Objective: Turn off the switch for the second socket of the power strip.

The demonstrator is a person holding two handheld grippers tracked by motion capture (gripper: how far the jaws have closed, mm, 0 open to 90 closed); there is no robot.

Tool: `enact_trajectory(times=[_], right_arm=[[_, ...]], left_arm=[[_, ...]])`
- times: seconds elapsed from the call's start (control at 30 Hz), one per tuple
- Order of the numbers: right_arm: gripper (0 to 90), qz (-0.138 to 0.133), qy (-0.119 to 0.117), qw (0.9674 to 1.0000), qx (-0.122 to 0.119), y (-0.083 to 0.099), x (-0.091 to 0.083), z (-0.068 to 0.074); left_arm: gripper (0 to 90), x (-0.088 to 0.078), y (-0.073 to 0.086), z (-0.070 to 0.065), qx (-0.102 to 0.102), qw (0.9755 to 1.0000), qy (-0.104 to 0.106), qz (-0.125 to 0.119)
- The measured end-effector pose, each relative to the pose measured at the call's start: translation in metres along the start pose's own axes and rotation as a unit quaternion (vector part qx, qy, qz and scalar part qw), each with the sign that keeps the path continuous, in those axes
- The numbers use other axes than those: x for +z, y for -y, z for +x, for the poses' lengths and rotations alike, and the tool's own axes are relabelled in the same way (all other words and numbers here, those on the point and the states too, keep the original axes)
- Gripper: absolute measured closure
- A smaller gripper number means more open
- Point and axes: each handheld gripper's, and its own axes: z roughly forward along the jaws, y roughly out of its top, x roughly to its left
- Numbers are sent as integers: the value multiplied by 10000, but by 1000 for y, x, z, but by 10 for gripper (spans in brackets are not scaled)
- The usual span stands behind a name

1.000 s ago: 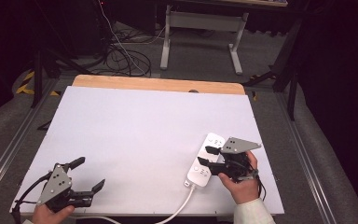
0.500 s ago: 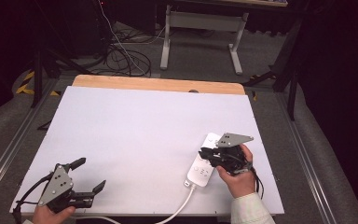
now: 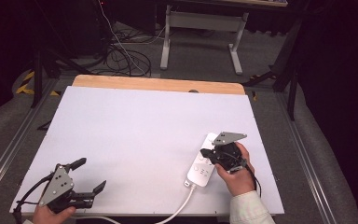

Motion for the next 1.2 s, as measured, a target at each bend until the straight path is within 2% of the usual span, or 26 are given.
enact_trajectory(times=[0.43,0.63,1.2], right_arm=[[900,405,26,9992,28,1,14,-2],[900,502,69,9987,19,2,19,-1],[900,669,209,9975,-101,3,25,3]], left_arm=[[82,0,0,0,-1,10000,31,5],[81,1,0,-1,61,10000,49,22],[82,0,0,-3,55,10000,71,17]])
